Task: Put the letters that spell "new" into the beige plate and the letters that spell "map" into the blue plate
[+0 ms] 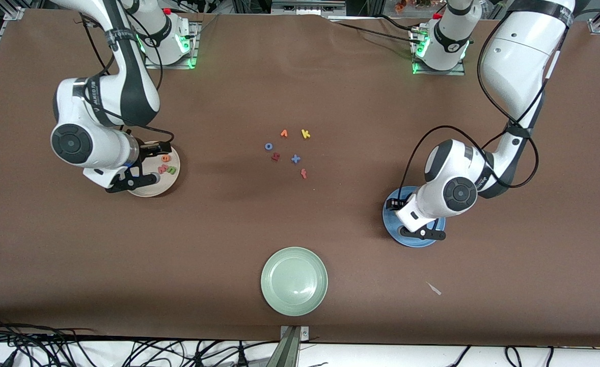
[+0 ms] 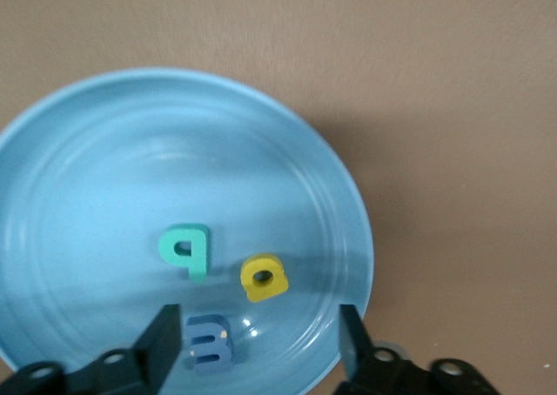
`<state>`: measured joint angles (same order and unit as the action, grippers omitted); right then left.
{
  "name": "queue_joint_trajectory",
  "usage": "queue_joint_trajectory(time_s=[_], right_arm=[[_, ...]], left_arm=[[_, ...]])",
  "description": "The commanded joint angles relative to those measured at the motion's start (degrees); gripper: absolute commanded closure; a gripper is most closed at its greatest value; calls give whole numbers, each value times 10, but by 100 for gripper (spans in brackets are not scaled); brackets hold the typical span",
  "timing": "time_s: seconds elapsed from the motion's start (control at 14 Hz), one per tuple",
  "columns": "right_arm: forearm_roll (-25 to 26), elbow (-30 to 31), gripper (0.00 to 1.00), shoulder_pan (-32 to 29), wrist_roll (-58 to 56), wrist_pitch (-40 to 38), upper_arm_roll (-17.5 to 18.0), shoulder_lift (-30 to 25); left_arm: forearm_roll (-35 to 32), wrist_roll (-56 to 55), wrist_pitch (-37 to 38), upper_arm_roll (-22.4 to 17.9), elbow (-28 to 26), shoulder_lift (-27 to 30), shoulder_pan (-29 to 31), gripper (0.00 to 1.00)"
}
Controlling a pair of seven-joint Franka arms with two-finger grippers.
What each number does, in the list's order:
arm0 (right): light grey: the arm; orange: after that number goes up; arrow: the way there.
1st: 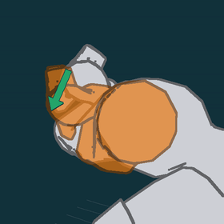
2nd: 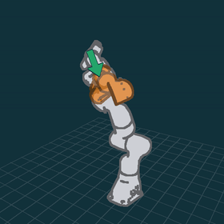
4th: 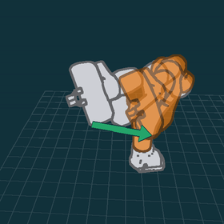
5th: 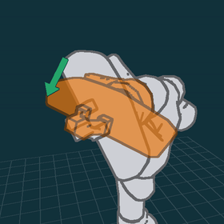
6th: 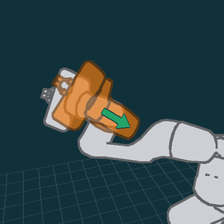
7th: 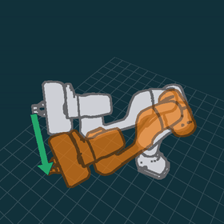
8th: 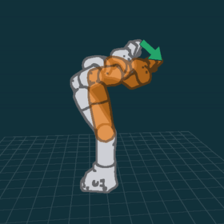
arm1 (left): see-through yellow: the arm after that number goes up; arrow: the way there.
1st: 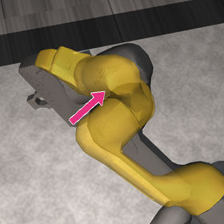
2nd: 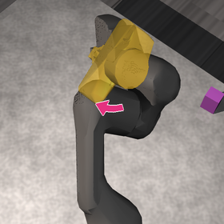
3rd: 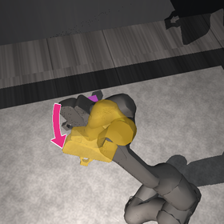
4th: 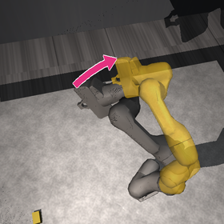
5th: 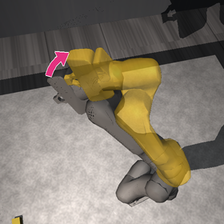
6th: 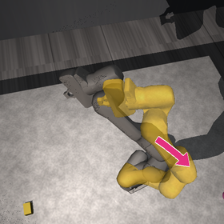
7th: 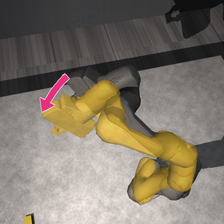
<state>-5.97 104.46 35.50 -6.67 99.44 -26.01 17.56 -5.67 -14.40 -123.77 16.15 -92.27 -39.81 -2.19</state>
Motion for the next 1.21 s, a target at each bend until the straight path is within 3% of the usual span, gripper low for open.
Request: queue_joint_trajectory(time_s=[0.0, 0.28, 0.43, 0.5, 0.64, 0.71, 0.93, 1.14], right_arm=[[-2, -70, 0, 0, 6, -98, 1, 1], [-2, -122, 0, -1, 10, -164, -5, -12], [3, -121, 0, -19, 10, -162, 9, -31], [9, -120, 0, -46, 10, -159, 40, -45], [56, -117, 0, -144, 9, -158, 151, -78], [76, -117, 0, -176, 9, -152, 189, -90], [79, -111, 0, -235, 9, -127, 208, -142], [76, -106, 0, -271, 10, -128, 227, -161]], left_arm=[[-9, 5, 40, 0, 11, 51, 6, 0], [-7, 90, 50, 1, 12, 130, 37, 0], [-1, 101, 114, 0, 25, 169, 39, 0], [0, 98, 169, 1, 48, 182, 39, 0], [0, 95, 274, 2, 109, 188, 38, 0], [0, 95, 310, 2, 132, 189, 38, 0], [3, 95, 345, -17, 130, 238, 30, 0], [67, 95, 314, -83, 69, 300, 25, 0]])
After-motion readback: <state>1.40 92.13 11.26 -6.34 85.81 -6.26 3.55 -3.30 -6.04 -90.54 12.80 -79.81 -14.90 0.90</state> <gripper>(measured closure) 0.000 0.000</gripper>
